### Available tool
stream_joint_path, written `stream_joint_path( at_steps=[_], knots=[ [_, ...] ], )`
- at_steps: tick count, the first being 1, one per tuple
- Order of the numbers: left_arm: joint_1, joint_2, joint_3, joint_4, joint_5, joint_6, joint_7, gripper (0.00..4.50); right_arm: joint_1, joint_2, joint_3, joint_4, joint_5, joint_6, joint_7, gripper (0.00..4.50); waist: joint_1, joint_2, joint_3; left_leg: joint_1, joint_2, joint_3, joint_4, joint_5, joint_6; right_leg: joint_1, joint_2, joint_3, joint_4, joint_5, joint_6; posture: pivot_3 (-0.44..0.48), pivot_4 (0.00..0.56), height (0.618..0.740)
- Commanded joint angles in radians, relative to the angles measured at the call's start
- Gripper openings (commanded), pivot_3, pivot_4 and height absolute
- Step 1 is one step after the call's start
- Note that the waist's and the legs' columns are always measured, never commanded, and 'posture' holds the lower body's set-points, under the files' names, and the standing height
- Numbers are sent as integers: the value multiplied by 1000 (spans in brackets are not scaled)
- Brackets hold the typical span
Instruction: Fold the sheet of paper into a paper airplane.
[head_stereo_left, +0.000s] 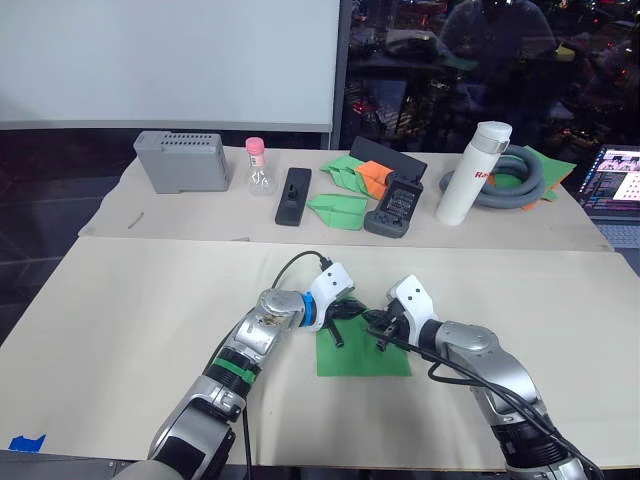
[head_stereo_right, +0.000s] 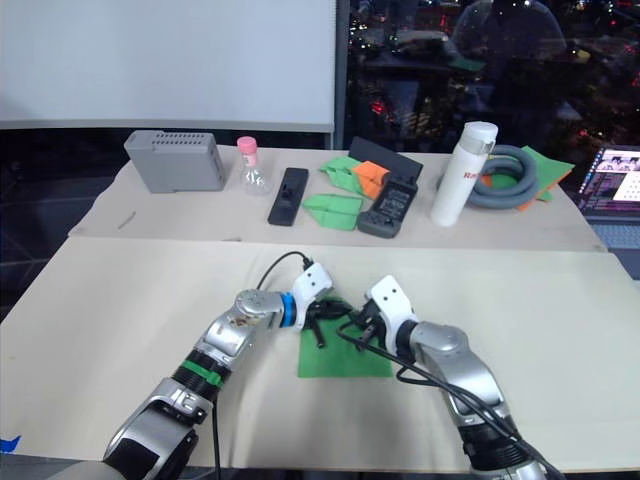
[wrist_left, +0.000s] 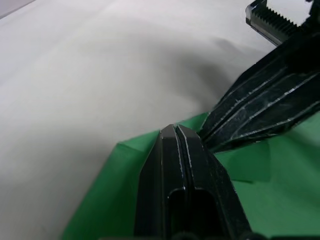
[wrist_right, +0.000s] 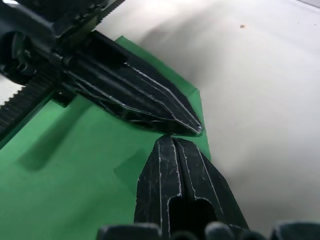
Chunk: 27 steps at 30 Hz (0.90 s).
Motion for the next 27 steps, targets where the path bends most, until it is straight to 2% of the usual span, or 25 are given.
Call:
stream_joint_path(
  at_steps=[1, 8, 15, 23, 27],
  knots=[
    [28, 8, -31, 34, 31, 36, -5, 0, 38, -7, -20, 27, 4, -3, -22, 16, 1, 0, -1, 0, 0, 0, 0, 0, 0, 0, 0, 0, 0, 0, 0, 0, 150, 740],
    [30, 2, -33, 31, 30, 38, -3, 0, 89, -16, -49, 42, -22, -2, -95, 16, 3, -1, -3, 1, 0, 0, 0, 0, 0, 1, 0, 0, 0, 0, 0, 0, 150, 740],
    [34, -3, -38, 23, 22, 42, -22, 0, 199, -35, -21, -45, 4, 44, -96, 16, 5, -1, -7, 1, 0, -1, -1, -1, 1, 2, 0, 0, -1, 0, 0, 0, 150, 740],
    [28, -15, -49, 38, 24, 34, -32, 0, 340, -90, -84, -146, 30, 58, -102, 16, 16, -2, -8, 1, 0, -1, -1, -2, 2, 3, -1, 0, -3, 0, 0, 0, 150, 740],
    [24, -18, -51, 46, 26, 29, -37, 0, 398, -125, -111, -183, 47, 45, -91, 16, 20, -2, -9, 5, 0, -2, -3, -2, 4, 11, 0, -2, -10, 0, 0, 0, 150, 740]
  ],
)
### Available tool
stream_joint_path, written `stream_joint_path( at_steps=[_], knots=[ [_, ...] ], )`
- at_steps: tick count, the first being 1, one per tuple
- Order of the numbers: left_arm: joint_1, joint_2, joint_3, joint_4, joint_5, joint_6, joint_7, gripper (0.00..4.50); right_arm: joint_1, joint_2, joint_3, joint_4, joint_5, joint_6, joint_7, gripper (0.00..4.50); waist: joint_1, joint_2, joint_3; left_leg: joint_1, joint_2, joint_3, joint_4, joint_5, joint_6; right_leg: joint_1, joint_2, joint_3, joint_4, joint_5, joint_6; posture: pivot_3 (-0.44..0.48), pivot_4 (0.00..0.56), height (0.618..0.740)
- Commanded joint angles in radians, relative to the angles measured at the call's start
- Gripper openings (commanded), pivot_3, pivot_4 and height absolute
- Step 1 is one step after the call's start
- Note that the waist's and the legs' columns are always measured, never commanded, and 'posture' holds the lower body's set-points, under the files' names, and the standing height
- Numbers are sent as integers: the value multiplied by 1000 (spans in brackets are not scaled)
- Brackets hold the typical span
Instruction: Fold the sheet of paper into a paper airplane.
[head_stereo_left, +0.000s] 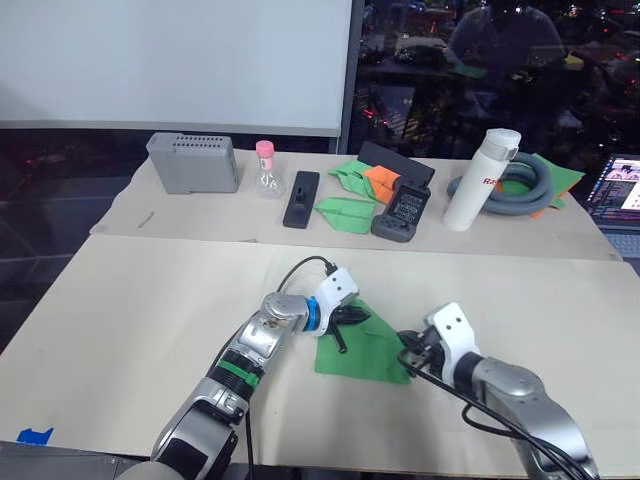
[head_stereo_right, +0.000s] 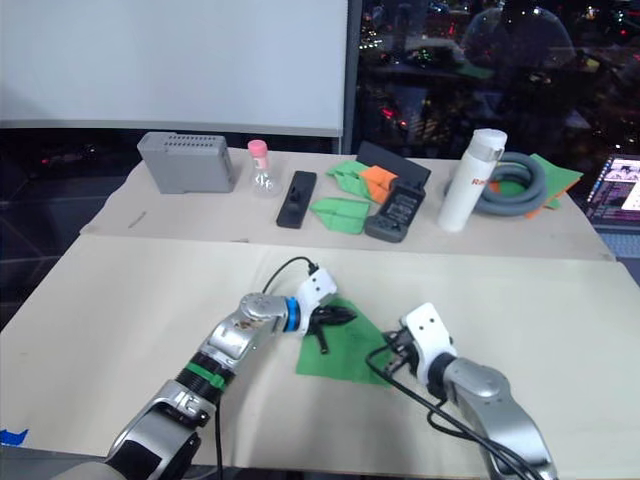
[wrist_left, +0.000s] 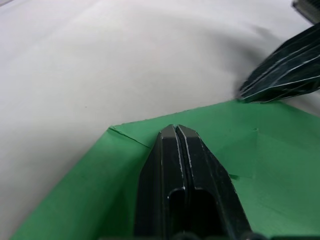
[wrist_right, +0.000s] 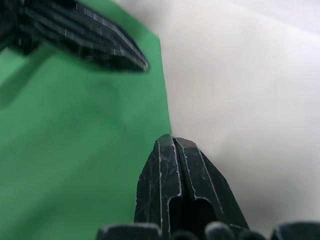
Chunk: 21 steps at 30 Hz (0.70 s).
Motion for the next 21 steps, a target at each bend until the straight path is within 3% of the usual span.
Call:
stream_joint_path(
  at_steps=[1, 10, 21],
  knots=[
    [15, 0, -34, 40, 27, 19, -16, 0, 76, -33, -4, 33, 7, 50, 15, 16, 1, 0, 0, 2, 0, -1, -1, 0, 0, 3, 0, 0, -4, 0, 0, 0, 150, 740],
    [11, 1, -33, 42, 30, 15, -21, 0, -20, 13, -119, 15, 87, -155, 25, 16, 0, 1, 0, 0, -1, -1, -2, -1, 1, 2, -1, 2, -6, 0, 0, 0, 150, 740],
    [11, -3, -16, 37, 30, -33, -5, 0, -86, 22, 120, 162, -80, -187, 2, 16, -9, 1, 0, -1, -1, -1, -2, -1, 1, 1, -1, 2, -5, 0, 0, 0, 150, 740]
  ],
)
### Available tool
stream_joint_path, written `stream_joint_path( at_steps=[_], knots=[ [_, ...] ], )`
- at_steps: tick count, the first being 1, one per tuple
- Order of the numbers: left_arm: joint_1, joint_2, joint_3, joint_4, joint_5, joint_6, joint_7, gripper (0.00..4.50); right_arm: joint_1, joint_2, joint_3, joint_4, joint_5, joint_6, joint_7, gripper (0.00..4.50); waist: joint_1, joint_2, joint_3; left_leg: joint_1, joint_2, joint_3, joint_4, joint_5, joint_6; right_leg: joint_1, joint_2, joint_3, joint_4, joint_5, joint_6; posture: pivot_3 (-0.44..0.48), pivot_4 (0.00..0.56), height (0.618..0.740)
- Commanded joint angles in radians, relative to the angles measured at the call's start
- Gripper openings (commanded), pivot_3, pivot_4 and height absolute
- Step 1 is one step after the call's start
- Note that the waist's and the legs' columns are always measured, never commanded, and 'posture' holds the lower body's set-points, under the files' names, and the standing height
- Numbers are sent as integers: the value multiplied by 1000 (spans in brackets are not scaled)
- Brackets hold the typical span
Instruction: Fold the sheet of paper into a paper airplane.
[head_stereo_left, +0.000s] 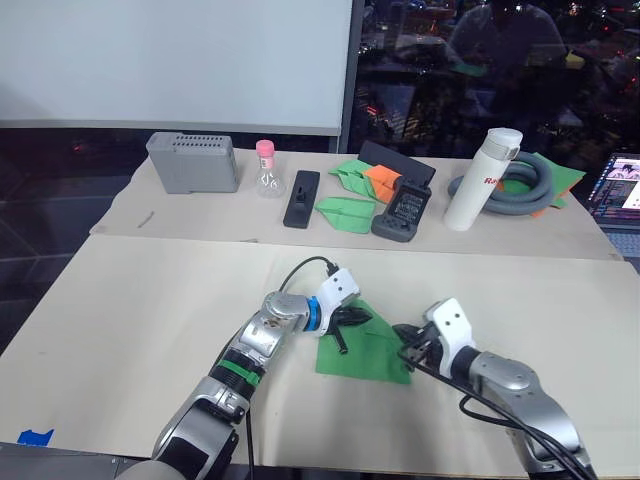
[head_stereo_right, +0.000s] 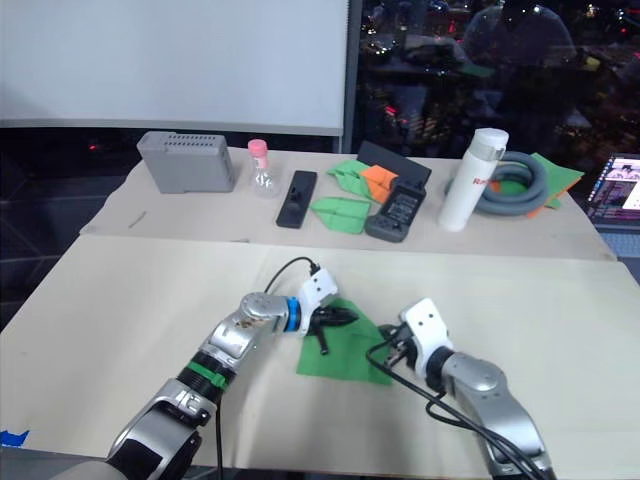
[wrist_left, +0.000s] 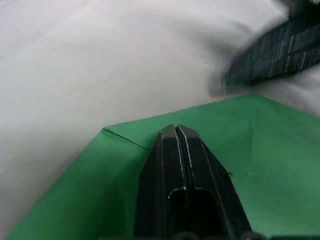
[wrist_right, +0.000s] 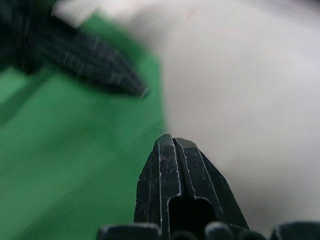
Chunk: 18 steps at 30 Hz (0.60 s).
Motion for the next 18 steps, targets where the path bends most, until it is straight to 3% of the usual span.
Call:
stream_joint_path(
  at_steps=[1, 13, 18],
  knots=[
    [14, -5, -18, 29, 30, -27, 14, 0, 21, -10, 78, 48, -73, -42, -8, 16, -5, 0, 0, 0, 0, 0, 0, 0, 0, 0, 0, 0, 0, 0, 0, 0, 150, 740],
    [-19, -72, -20, 64, 51, -14, 57, 0, 40, -2, 123, 62, -142, -58, -4, 16, -9, -1, 0, 1, 1, 0, -1, 0, -1, 1, 0, 0, 0, 0, 0, 0, 150, 740],
    [-33, -67, 23, 122, 83, -63, 166, 0, 44, -1, 123, 65, -154, -57, -4, 16, -11, -1, 0, 2, 1, 0, -1, 0, -1, 1, 0, 0, 0, 0, 0, 0, 150, 740]
  ],
)
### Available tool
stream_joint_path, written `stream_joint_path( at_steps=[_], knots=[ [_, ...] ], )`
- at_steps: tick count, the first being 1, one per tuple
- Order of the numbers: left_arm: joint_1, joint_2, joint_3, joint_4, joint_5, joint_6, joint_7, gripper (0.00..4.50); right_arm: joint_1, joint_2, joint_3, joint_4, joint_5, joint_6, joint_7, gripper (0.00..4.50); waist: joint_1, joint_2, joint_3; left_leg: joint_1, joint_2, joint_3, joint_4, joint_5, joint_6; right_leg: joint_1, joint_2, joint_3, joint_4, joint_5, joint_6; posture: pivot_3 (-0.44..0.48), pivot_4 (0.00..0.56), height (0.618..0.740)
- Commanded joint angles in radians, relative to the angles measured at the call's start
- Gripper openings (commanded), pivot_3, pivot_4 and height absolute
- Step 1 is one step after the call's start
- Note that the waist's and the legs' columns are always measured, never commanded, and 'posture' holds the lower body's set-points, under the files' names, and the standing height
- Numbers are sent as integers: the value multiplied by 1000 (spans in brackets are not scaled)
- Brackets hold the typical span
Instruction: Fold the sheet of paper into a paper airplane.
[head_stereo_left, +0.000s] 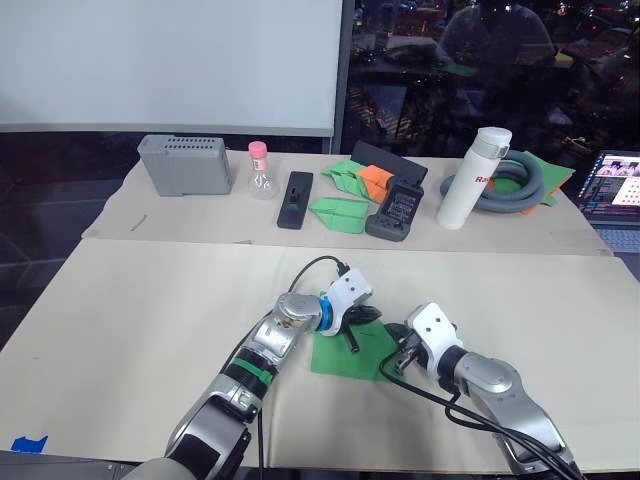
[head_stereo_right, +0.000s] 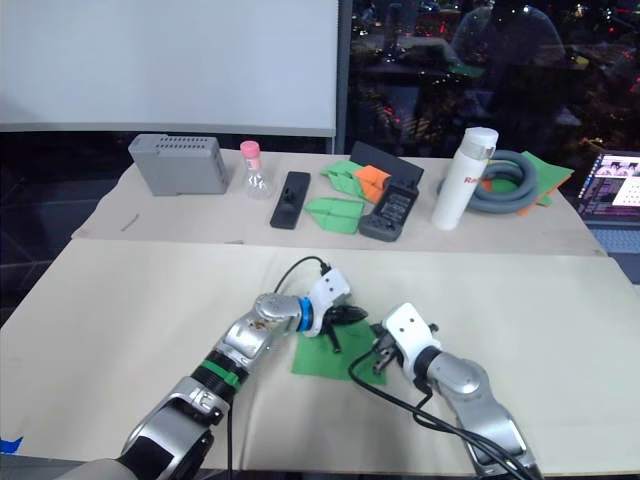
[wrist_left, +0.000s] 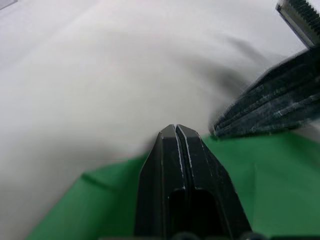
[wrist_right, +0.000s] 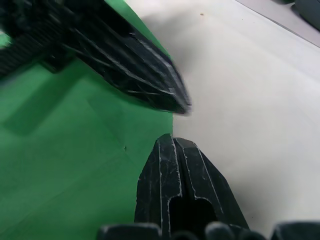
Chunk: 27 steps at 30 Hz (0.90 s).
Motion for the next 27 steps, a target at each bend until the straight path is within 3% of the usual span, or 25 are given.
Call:
stream_joint_path(
  at_steps=[1, 8, 17, 21, 27],
  knots=[
    [-3, 24, 25, 44, 31, -2, 52, 0, 31, -3, 52, 48, -17, 29, 18, 16, -1, 0, 0, 0, 0, 0, 0, 0, 0, 0, 0, 0, 0, 0, 0, 0, 150, 740],
    [-2, 85, 54, 90, 38, -8, 66, 0, 20, -4, 45, 59, -17, 28, 26, 16, -3, 0, 0, 2, 2, 0, -1, -1, -1, 1, 0, 0, 0, 0, 0, 0, 150, 740],
    [12, 52, 55, 69, 30, -51, 72, 0, -50, -2, -33, 21, 49, -15, 57, 16, -3, -1, -1, 4, 2, 0, -1, -1, -2, 2, -8, -1, 0, 0, 0, 0, 150, 740],
    [19, 56, 55, 71, 36, -56, 68, 0, -103, -22, -72, -25, 87, -26, 91, 16, 0, 0, 0, -3, 0, 0, -1, 0, -2, -5, -8, -1, 1, 1, 0, 0, 150, 740],
    [18, 63, 69, 80, 34, -56, 76, 0, -153, -22, -13, 0, 61, 0, 107, 16, 1, 0, 0, -8, -1, 1, -1, 1, -3, -11, -4, -1, 3, 1, 1, 0, 150, 740]
  ],
)
